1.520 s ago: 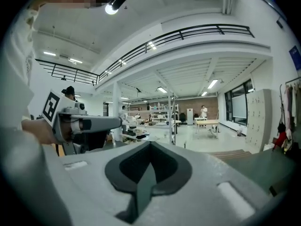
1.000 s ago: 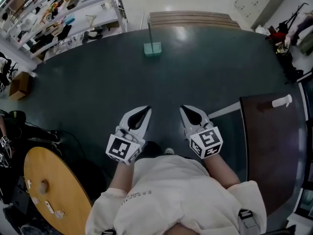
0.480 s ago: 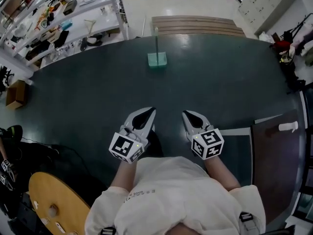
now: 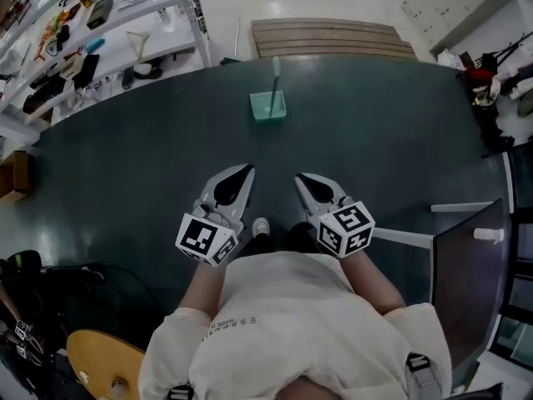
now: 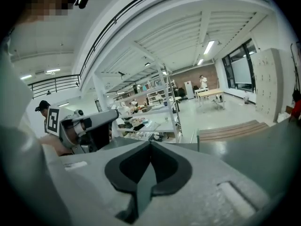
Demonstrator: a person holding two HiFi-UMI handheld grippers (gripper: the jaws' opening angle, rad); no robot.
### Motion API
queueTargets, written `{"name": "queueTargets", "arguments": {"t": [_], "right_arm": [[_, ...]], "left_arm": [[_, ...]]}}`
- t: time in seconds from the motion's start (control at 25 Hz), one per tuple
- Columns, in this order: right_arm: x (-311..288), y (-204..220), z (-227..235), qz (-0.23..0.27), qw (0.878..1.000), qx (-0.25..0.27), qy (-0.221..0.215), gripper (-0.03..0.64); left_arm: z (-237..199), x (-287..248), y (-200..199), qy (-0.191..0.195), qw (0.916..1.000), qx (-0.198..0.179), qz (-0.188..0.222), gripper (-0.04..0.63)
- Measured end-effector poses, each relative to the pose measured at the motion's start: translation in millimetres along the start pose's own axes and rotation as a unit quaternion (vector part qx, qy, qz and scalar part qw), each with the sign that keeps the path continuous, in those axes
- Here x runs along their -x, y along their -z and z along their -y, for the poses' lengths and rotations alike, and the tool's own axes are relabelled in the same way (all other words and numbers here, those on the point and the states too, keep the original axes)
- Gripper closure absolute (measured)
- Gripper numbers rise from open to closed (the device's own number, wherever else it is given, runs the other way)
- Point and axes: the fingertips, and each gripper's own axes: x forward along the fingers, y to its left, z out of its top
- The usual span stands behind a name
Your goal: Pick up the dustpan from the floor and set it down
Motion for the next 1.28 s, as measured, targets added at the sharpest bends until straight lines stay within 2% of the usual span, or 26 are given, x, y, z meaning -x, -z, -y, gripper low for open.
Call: {"name": "queueTargets", "arguments": {"t": [0.2,0.4,0.56,0.72,0.84,0.92,1.04,1.16,1.28], "right_arm": [[-56,-19,33,-0.020,1.000,-0.002,-0.002,0.626],[-130,-47,86,-0.016,1.000,0.010,0.000,0.626],[-202,-77,146,-0.036,0.999,0.023,0.025,0.626],[-271,-97,206,-0.075,0.996,0.025,0.041,0.623],[-318,-86,244,-0.120,0.992,0.022,0.045,0.574],[-345,-68,269,-0.159,0.986,0.016,0.052,0.512],[-376,-37,302,-0.203,0.977,-0.016,0.071,0.440],[-407,-11,328,-0.227,0.967,-0.071,0.094,0.436],[-435,13,360,-0.246,0.955,-0.099,0.132,0.436]], "left_arm": [[-58,-19,-4,-0.035,0.9994,-0.003,-0.005,0.581],[-129,-56,13,-0.064,0.9977,-0.008,-0.022,0.581],[-198,-116,11,-0.083,0.9962,-0.009,-0.025,0.581],[-252,-186,7,-0.074,0.9964,0.000,-0.043,0.581],[-283,-225,10,-0.059,0.9971,0.006,-0.048,0.578],[-297,-244,22,-0.048,0.9974,0.009,-0.053,0.578],[-316,-265,48,-0.047,0.9957,0.024,-0.076,0.578],[-338,-281,72,-0.047,0.9924,0.055,-0.099,0.578],[-360,-293,102,-0.046,0.9887,0.061,-0.129,0.578]]}}
